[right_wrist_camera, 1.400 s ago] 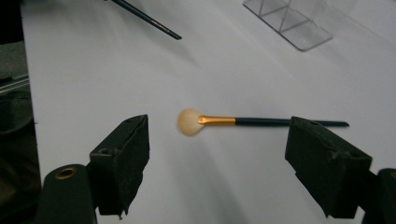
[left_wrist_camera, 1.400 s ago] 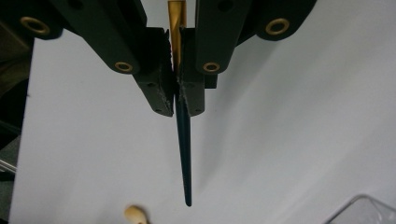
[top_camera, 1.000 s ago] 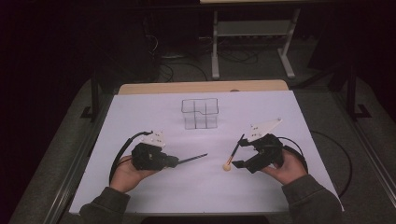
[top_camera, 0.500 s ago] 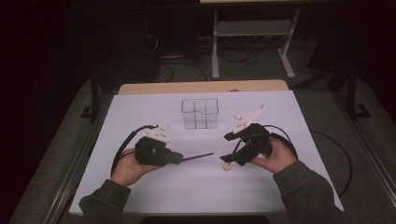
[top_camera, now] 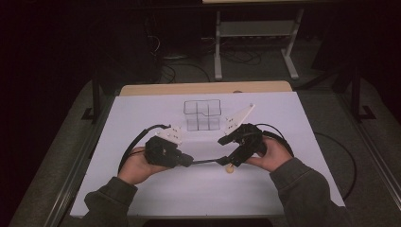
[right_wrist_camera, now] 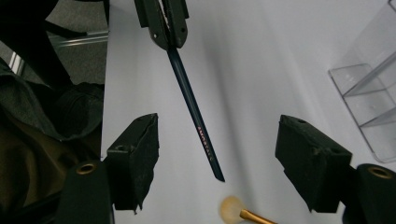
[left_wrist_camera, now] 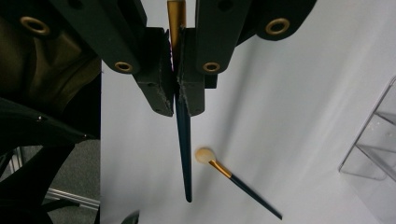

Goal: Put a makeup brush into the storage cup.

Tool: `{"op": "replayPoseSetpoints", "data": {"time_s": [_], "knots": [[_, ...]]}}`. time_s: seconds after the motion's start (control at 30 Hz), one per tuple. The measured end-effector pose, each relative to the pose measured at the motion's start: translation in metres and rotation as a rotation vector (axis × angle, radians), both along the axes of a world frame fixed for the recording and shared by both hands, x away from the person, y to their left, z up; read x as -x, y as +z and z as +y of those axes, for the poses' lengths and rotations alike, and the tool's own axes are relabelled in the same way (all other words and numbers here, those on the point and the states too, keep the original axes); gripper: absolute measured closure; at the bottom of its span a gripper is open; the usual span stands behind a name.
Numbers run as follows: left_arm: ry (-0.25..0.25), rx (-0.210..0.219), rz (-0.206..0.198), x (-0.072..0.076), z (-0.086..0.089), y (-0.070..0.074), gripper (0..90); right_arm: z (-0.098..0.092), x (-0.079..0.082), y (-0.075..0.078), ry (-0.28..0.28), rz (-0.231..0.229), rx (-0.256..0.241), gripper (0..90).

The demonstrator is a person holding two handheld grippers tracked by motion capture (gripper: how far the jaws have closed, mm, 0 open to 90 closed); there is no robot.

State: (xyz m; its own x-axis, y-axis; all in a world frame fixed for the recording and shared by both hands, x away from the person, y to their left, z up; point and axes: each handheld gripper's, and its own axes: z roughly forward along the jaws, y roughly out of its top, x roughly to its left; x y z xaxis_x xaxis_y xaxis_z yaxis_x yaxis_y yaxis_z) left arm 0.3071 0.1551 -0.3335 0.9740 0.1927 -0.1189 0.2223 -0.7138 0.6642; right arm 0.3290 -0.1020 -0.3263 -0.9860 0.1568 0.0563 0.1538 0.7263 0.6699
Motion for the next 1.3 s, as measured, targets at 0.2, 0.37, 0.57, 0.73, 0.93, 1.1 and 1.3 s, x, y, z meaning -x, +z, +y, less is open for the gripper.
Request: {"op": "replayPoseSetpoints", "data": {"time_s": [0.2, 0.37, 0.57, 0.73, 0.93, 1.1, 1.3], "knots": [[-0.025, -0.005, -0.001, 0.001, -0.008, 0.001, 83.8, 0.012, 0.000, -0.005, 0.061, 0.024, 0.019, 37.8], [-0.050, -0.010, -0.002, 0.002, -0.014, 0.003, 83.7, 0.021, 0.003, -0.008, 0.099, 0.034, 0.037, 41.1], [-0.070, -0.013, -0.010, 0.003, -0.018, 0.004, 83.7, 0.027, 0.003, -0.013, 0.129, 0.045, 0.059, 48.7], [-0.083, -0.005, -0.010, 0.004, -0.020, 0.004, 83.7, 0.028, 0.005, -0.013, 0.144, 0.056, 0.062, 55.9], [-0.098, -0.008, -0.012, 0.005, -0.025, 0.004, 83.7, 0.029, 0.006, -0.016, 0.165, 0.066, 0.058, 64.5], [-0.113, -0.016, -0.013, 0.005, -0.029, 0.004, 83.7, 0.030, 0.007, -0.016, 0.189, 0.073, 0.055, 72.1], [-0.121, -0.002, -0.012, 0.005, -0.028, 0.007, 83.7, 0.030, 0.009, -0.017, 0.190, 0.088, 0.063, 80.0]]}}
